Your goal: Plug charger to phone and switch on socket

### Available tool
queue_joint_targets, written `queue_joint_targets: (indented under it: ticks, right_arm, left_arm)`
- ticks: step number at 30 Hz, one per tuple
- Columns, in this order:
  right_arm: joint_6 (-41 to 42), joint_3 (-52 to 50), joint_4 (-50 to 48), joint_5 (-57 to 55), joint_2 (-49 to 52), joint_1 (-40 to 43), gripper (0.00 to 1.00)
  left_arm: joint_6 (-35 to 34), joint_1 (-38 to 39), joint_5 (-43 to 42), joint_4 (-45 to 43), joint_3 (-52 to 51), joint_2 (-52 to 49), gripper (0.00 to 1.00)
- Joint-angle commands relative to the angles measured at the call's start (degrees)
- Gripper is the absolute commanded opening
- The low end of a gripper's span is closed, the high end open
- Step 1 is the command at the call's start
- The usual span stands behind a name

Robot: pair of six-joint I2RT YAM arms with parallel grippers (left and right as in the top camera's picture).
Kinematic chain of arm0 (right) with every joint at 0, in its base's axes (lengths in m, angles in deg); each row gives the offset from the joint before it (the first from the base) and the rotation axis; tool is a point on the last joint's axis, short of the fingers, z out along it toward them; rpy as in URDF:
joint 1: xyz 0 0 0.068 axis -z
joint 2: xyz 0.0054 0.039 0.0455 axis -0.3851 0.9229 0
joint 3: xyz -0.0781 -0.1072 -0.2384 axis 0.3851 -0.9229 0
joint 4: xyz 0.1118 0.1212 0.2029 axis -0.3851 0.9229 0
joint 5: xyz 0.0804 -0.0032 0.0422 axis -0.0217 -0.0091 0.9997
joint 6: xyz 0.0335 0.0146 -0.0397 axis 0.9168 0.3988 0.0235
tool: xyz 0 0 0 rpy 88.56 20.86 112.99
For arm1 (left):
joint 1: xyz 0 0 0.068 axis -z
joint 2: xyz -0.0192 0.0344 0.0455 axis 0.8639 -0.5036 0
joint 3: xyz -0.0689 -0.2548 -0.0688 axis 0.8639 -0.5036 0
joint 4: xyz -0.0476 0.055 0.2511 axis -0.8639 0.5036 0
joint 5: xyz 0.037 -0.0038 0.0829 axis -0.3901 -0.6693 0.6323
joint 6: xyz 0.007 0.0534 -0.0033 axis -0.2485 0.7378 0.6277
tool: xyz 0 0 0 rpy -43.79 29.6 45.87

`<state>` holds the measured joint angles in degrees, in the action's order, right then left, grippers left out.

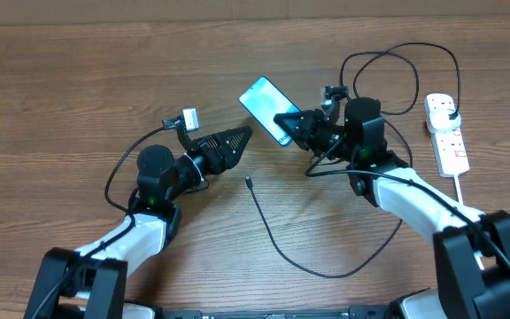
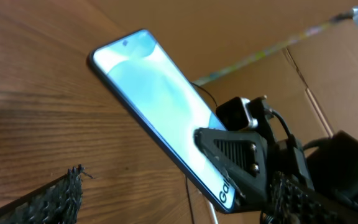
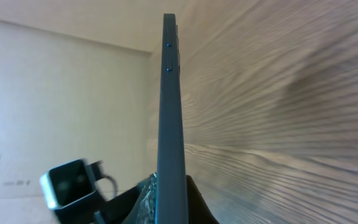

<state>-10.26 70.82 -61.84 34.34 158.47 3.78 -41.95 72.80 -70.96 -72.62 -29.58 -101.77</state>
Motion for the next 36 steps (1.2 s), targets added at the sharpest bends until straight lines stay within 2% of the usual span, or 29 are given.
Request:
queue_joint_targets:
  ticks: [1, 4, 12, 17, 22, 34, 35, 36]
  right_arm:
    - [1.57, 1.16, -3.43, 1.60, -0.11, -2.86, 0.04]
    - [1.07, 1.16, -4.61, 0.04, 0.04, -4.61, 0.04]
    - [1.11, 1.16, -5.92, -0.57, 0.11, -6.56, 0.04]
    - [1.09, 1.16, -6.12, -0.74, 0.15, -8.07, 0.04]
    - [0.72, 1.16, -6.40, -3.48, 0.74, -9.81, 0.04]
    - [0.90, 1.18, -9.99, -8.22, 1.09, -9.90, 0.04]
    - [0.94, 1.18, -9.97, -8.22, 1.31, -9.90, 0.04]
    - [0.96, 1.18, -9.75, -8.20, 1.51, -9.90, 0.04]
  left_arm:
    - [-5.99, 0.22, 3.32, -4.79, -0.46, -3.54, 1.00]
    - [-8.98, 0.20, 3.76, -11.93, -0.39, -6.32, 1.00]
    - [-17.05, 0.33, 5.03, -23.34, 1.79, -12.90, 0.99]
    - [-19.93, 0.50, 4.52, -24.39, 4.28, -13.38, 1.00]
    - [-21.59, 0.50, -0.57, -26.86, 8.02, -13.38, 1.00]
    - [-24.83, 2.05, 1.68, -27.26, 8.76, -13.38, 0.65]
    - [-24.83, 2.12, 1.90, -27.26, 8.76, -13.38, 0.61]
    - [-24.83, 2.10, 1.79, -27.21, 8.76, -13.38, 0.52]
